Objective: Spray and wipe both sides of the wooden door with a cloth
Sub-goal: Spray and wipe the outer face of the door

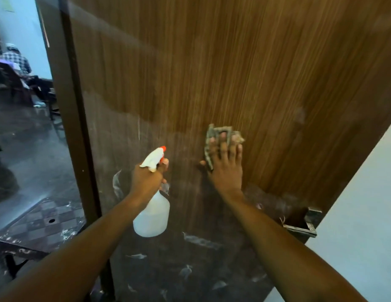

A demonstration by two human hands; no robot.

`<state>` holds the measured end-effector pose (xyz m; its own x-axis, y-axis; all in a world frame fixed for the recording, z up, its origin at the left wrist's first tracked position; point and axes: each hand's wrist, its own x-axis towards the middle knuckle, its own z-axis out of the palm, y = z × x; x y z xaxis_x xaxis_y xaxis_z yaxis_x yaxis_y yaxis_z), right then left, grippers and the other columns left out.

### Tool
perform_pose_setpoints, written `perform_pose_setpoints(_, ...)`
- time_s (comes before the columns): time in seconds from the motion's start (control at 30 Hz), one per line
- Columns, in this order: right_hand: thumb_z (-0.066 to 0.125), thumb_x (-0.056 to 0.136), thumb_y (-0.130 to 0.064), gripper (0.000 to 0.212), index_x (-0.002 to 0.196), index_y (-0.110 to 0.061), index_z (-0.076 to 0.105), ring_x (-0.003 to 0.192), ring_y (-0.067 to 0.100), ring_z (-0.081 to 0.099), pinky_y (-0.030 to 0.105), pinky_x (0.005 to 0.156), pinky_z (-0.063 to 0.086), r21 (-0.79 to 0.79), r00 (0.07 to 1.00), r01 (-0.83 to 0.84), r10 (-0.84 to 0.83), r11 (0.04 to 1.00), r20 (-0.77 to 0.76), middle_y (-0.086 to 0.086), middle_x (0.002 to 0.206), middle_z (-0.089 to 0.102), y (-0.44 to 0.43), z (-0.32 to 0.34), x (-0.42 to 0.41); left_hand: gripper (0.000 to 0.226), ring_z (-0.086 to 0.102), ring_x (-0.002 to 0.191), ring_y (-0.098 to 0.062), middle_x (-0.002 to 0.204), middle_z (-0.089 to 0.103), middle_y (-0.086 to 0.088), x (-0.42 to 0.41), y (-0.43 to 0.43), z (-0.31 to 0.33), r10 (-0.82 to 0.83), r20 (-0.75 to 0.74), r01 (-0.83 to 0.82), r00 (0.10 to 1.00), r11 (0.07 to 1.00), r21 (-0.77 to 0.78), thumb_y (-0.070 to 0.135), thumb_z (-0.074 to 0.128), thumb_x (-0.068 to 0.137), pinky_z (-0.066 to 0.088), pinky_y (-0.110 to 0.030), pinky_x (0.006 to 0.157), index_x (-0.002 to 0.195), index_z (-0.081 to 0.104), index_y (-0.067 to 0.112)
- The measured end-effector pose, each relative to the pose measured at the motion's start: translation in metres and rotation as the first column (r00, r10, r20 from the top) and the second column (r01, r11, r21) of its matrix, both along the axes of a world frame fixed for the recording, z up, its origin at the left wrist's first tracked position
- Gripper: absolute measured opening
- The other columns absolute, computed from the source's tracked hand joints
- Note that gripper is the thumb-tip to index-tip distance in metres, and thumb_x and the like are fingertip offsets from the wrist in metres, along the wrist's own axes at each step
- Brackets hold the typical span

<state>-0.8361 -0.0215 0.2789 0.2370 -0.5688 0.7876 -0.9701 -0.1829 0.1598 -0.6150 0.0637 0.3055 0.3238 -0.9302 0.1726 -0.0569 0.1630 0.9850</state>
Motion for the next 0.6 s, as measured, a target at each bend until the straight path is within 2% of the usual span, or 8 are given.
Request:
perform_pose_setpoints(0.1,0.047,0.099,-0.052,0.075,0.158,-0.018,0.017,0.152,0.035,0.0,0.055,0.122,0.005,0.005,0.978,-0.071,0.071,0.997,-0.197,0.008,0.166,-0.009,-0.001,-0.045,0.0,0.018,0.061,0.047,-0.003,0.077,0.07,0.012,0.019,-0.007,0.001,-0.011,0.012,0.012,1.0,1.0,-0.009,0.022,0.059,0.093,0.048,-0.016,0.044,0.108,0.066,0.014)
perform_pose_setpoints(0.17,0.048,0.099,-0.053,0.075,0.158,-0.019,0.016,0.152,0.034,0.004,0.057,0.121,0.011,0.013,0.979,-0.049,0.051,0.999,-0.2,0.007,0.166,-0.005,0.006,-0.075,-0.01,0.021,0.061,0.047,-0.004,0.077,0.071,0.013,0.031,-0.012,-0.002,-0.014,0.024,0.014,1.0,1.0,-0.006,0.024,0.06,0.093,0.049,-0.02,0.046,0.11,0.066,0.013)
perform_pose_setpoints(0.27,0.044,0.097,-0.054,0.081,0.159,-0.019,0.006,0.152,0.036,0.0,0.06,0.12,0.009,0.018,0.997,0.067,-0.066,0.998,-0.046,0.008,0.166,-0.006,0.012,-0.09,-0.011,0.023,0.062,0.053,-0.01,0.084,0.071,0.009,0.052,-0.014,-0.01,-0.035,0.04,0.035,0.999,0.999,-0.001,0.026,0.06,0.092,0.05,-0.025,0.051,0.112,0.065,0.015)
perform_pose_setpoints(0.33,0.043,0.097,-0.056,0.086,0.158,-0.014,-0.002,0.15,0.041,-0.006,0.06,0.12,0.003,0.011,0.978,0.169,-0.169,0.986,0.119,0.016,0.165,-0.008,0.008,-0.074,0.01,0.023,0.061,0.059,-0.014,0.086,0.07,0.009,0.062,-0.016,-0.012,-0.047,0.031,0.047,0.998,0.999,0.004,0.027,0.059,0.092,0.05,-0.025,0.053,0.111,0.064,0.016)
perform_pose_setpoints(0.43,0.044,0.098,-0.059,0.089,0.157,-0.006,0.004,0.147,0.05,-0.006,0.06,0.119,-0.004,-0.012,0.927,0.195,-0.18,0.981,0.329,0.027,0.161,-0.001,-0.007,-0.022,0.067,0.015,0.06,0.059,-0.013,0.084,0.068,0.01,0.082,-0.021,-0.009,-0.062,0.043,0.062,0.997,0.998,-0.003,0.026,0.059,0.092,0.049,-0.017,0.048,0.105,0.063,0.019)
perform_pose_setpoints(0.47,0.044,0.097,-0.059,0.088,0.157,-0.006,0.006,0.147,0.05,-0.006,0.059,0.119,-0.007,-0.015,0.939,0.167,-0.154,0.986,0.306,0.027,0.161,-0.001,-0.015,-0.01,0.084,0.014,0.06,0.058,-0.013,0.083,0.068,0.01,0.088,-0.023,-0.008,-0.062,0.048,0.062,0.997,0.998,-0.007,0.026,0.059,0.092,0.049,-0.016,0.046,0.104,0.062,0.02)
perform_pose_setpoints(0.53,0.044,0.097,-0.057,0.085,0.158,-0.011,0.005,0.148,0.045,-0.012,0.056,0.119,-0.011,-0.035,0.99,0.071,-0.067,0.997,0.122,0.022,0.163,-0.005,-0.027,-0.005,0.111,0.012,0.061,0.059,-0.013,0.084,0.068,0.009,0.101,-0.027,-0.006,-0.06,0.05,0.06,0.997,0.998,-0.005,0.026,0.059,0.092,0.05,-0.018,0.048,0.103,0.063,0.021)
perform_pose_setpoints(0.6,0.046,0.097,-0.056,0.084,0.158,-0.017,0.003,0.149,0.04,-0.014,0.056,0.12,-0.006,-0.033,0.998,-0.024,0.022,0.999,-0.052,0.014,0.164,-0.01,-0.031,-0.023,0.125,0.013,0.061,0.061,-0.013,0.085,0.068,0.009,0.114,-0.03,-0.006,-0.063,0.045,0.063,0.997,0.998,0.001,0.026,0.059,0.092,0.049,-0.02,0.05,0.104,0.062,0.021)
